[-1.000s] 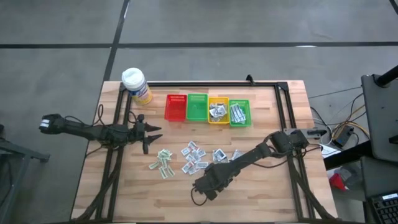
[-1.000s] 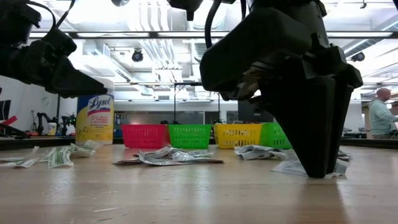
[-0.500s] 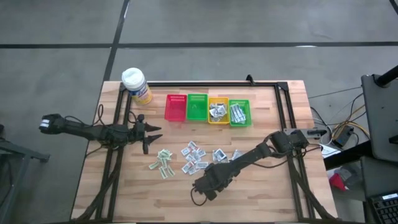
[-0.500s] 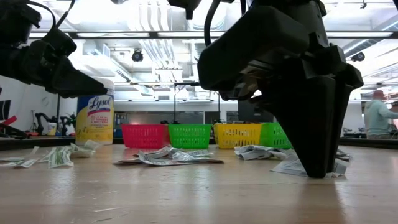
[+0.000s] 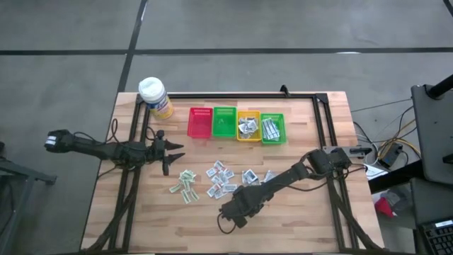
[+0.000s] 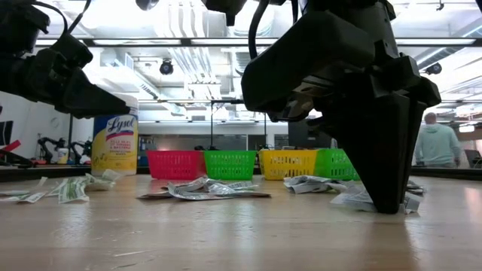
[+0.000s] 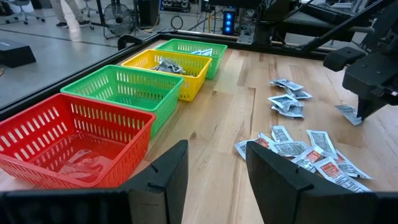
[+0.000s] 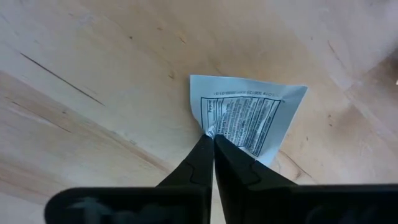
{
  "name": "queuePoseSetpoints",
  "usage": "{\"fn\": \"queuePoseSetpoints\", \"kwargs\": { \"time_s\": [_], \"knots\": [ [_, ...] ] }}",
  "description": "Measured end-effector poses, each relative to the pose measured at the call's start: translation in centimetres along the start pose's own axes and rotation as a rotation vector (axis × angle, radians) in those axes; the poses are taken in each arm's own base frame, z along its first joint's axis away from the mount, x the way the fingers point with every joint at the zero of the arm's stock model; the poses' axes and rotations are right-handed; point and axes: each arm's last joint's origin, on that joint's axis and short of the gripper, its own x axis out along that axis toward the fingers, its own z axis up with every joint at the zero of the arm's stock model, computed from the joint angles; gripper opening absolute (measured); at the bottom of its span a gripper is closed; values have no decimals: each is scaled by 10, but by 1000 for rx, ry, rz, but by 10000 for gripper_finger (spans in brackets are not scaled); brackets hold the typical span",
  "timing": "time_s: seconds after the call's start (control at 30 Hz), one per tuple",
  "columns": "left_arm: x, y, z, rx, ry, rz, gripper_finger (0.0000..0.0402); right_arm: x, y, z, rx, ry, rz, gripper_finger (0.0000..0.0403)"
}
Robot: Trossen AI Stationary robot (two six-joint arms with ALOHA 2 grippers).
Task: Pick & Place First Aid Supplies
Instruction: Put the blue alcohol pad into the yellow bin
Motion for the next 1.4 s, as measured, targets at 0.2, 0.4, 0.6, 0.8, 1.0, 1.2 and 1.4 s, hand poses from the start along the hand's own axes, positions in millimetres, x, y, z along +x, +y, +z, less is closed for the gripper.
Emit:
{"fn": "queuePoseSetpoints", "kwargs": {
  "time_s": [0.2,0.4,0.6,0.8,1.0,1.2,1.4],
  "knots": [
    [0,0,0,0,0,0,158,-9,1,0,-8,36,34,8],
    [0,0,0,0,0,0,158,-57,3,-3,-41,0,175,8],
    [0,0,0,0,0,0,158,-98,-2,-2,-83,-103,270,8],
    [0,0,0,0,0,0,158,-136,-13,3,-137,-189,359,8],
    [0,0,0,0,1,1,158,-178,-25,12,-183,-337,442,8],
    [0,0,0,0,0,0,158,-216,-36,27,-231,-568,448,8],
    [0,0,0,0,0,0,158,-247,-54,46,-262,-853,319,8]
  ]
}}
